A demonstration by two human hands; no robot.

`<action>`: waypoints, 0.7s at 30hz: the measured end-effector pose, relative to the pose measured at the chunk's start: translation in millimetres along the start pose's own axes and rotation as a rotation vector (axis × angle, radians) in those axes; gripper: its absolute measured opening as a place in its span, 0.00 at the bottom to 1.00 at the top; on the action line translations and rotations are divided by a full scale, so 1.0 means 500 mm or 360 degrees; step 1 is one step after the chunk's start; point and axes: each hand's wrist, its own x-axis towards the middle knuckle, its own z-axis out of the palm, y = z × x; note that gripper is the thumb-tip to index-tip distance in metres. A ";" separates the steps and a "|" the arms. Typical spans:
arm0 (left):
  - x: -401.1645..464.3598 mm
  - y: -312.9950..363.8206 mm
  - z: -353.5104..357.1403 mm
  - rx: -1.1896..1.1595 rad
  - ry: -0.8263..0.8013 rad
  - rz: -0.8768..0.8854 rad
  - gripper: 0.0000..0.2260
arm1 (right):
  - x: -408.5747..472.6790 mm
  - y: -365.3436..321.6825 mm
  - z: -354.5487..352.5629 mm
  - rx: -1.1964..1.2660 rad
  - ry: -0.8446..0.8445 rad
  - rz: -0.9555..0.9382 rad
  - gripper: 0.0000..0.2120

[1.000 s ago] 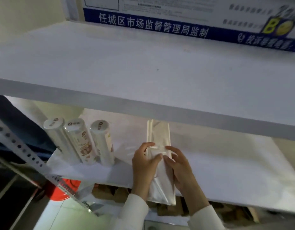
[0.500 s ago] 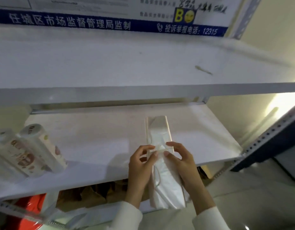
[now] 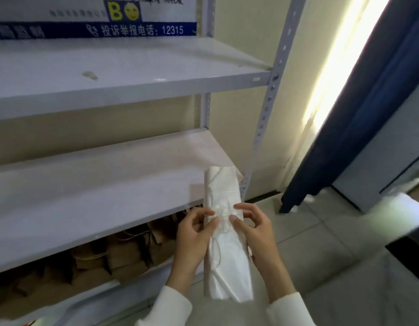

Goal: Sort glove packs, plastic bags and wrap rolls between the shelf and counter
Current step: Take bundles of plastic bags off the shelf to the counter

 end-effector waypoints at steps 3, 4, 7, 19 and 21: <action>-0.023 -0.003 0.103 0.0012 -0.0086 -0.0003 0.08 | -0.014 0.003 -0.103 0.0026 0.0129 0.0025 0.11; -0.031 -0.004 0.137 0.0019 -0.0115 -0.0006 0.07 | -0.019 0.002 -0.135 0.0028 0.0179 0.0041 0.11; -0.044 -0.011 0.233 0.0035 -0.0212 -0.0025 0.07 | -0.028 0.000 -0.228 0.0000 0.0324 0.0061 0.11; 0.048 -0.038 0.503 0.0164 -0.0577 -0.0142 0.05 | 0.060 0.034 -0.464 0.0066 0.0737 0.0157 0.10; 0.093 -0.037 0.551 0.0144 -0.0637 -0.0156 0.04 | 0.108 0.032 -0.495 0.0052 0.0779 0.0155 0.10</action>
